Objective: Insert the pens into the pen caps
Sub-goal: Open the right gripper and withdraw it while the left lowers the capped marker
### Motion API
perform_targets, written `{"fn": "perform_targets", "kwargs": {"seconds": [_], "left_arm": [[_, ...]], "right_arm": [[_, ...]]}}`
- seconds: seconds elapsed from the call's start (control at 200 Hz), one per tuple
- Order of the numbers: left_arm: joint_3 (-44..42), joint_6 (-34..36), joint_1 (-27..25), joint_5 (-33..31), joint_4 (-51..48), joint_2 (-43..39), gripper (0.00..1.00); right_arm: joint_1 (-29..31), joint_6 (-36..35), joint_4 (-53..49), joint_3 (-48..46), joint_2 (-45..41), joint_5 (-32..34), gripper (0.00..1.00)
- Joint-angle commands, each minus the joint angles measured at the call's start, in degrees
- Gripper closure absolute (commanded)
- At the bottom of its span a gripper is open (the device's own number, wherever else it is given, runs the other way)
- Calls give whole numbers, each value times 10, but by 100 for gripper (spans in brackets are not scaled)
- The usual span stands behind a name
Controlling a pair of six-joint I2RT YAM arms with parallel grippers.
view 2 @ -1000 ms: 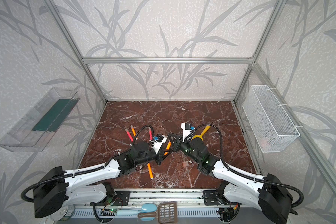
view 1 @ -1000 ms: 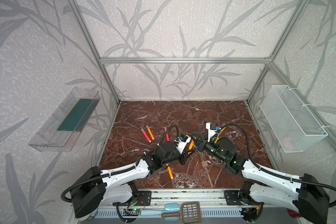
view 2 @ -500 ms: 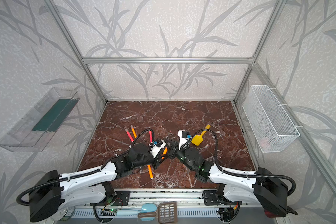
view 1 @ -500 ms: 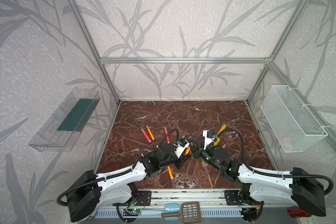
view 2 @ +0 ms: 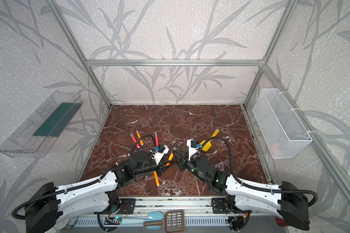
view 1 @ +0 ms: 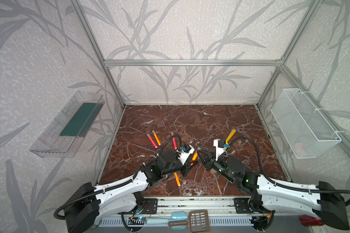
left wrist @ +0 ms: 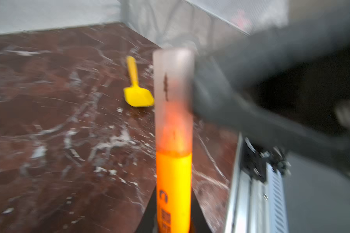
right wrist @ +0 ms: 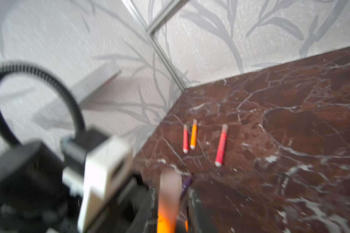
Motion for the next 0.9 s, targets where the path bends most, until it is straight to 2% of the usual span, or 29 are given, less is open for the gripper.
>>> {"fn": "perform_targets", "kwargs": {"seconds": [0.0,0.12,0.255,0.37,0.41,0.525,0.655,0.755,0.895], "left_arm": [[-21,-69,23,-87,100,15,100],[-43,-87,24,-132,98,35,100],[-32,-98,28,-199,39,40,100],[-5,-124,51,-248,-37,42,100],[1,-133,67,-244,-52,47,100],[20,-152,106,-232,-83,73,100],[55,-151,131,-208,-112,124,100],[93,-148,144,-192,-140,167,100],[132,-152,159,-218,-171,229,100]], "right_arm": [[2,-56,-133,0,-49,21,55],[-9,-78,-180,-4,-117,72,32],[-24,-113,-219,-26,-191,130,18],[-48,-144,-256,-45,-244,195,15],[-53,-153,-266,-53,-258,220,14],[-116,-169,-285,-79,-293,267,14],[-172,-171,-285,-110,-312,270,14],[-204,-177,-248,-138,-306,271,14],[-228,-170,-226,-138,-276,245,14]]}}
